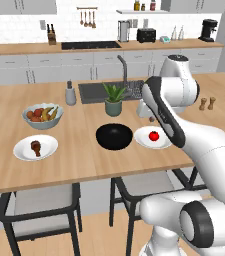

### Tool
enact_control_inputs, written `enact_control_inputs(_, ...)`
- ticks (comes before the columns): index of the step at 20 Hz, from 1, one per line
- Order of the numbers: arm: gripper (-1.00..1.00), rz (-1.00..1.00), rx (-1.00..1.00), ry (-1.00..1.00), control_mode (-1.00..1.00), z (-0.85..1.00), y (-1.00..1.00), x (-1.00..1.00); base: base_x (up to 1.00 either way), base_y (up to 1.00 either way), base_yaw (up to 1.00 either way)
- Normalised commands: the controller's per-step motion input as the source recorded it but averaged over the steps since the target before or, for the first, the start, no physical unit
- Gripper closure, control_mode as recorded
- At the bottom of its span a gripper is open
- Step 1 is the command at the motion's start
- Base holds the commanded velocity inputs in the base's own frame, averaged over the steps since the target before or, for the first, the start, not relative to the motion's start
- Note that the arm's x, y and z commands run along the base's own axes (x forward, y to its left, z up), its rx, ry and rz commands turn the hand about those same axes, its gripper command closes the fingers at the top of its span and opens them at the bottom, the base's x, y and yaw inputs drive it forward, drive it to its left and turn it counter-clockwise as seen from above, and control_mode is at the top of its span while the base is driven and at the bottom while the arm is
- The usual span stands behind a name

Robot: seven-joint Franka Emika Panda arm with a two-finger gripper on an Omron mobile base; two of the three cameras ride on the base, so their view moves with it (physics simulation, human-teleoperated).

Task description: Pick the chicken drumstick and tomato from their plates and place them in the bowl. Then put the bowl in the fridge.

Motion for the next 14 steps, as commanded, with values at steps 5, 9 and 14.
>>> enact_control_inputs(5,-1.00,0.00,0.00,0.00,-1.00,0.00,-0.10,0.00,0.00,0.00,0.00)
enact_control_inputs(9,-1.00,0.00,0.01,0.00,-1.00,-0.05,-0.53,0.00,0.00,0.00,0.00)
enact_control_inputs(14,-1.00,-0.01,0.00,0.02,-1.00,-0.29,-0.63,0.22,0.00,0.00,0.00)
